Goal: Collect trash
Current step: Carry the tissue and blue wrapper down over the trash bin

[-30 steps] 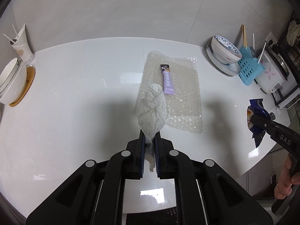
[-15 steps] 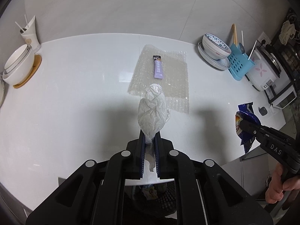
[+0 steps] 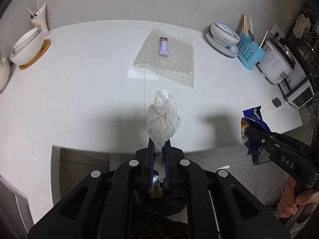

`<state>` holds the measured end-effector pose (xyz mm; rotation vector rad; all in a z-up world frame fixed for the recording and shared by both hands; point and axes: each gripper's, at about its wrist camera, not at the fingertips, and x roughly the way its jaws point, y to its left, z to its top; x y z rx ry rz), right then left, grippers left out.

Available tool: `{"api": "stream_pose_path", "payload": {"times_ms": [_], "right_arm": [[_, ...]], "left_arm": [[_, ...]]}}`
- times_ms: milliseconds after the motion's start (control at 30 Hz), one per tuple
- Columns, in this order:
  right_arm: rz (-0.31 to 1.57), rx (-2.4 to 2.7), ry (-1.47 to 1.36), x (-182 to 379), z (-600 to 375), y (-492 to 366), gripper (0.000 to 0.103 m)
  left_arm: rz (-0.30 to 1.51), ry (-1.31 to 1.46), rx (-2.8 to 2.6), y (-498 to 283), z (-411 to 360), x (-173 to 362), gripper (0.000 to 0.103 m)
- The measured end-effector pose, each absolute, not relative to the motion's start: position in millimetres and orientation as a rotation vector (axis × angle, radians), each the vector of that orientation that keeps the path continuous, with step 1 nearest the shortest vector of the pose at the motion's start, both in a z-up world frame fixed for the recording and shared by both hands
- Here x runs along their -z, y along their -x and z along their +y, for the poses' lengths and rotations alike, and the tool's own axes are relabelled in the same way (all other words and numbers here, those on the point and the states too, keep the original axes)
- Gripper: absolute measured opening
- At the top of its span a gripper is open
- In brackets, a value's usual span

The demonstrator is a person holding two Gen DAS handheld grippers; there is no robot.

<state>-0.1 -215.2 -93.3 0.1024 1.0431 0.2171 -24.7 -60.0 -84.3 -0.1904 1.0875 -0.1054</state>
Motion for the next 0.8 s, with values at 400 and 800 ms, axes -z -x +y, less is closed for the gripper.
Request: {"api": "stream_pose_path", "payload": {"times_ms": [400,800], "right_arm": [[1.084,-0.273,-0.069,123,-215,56,0.018],[1.135,-0.319,-0.038,168,-211,88,0.018]], "left_arm": [[1.138,0.175,0.107,78,-87,115,0.008],[1.182,0.193,0.108,119,-102,163,0.008]]}}
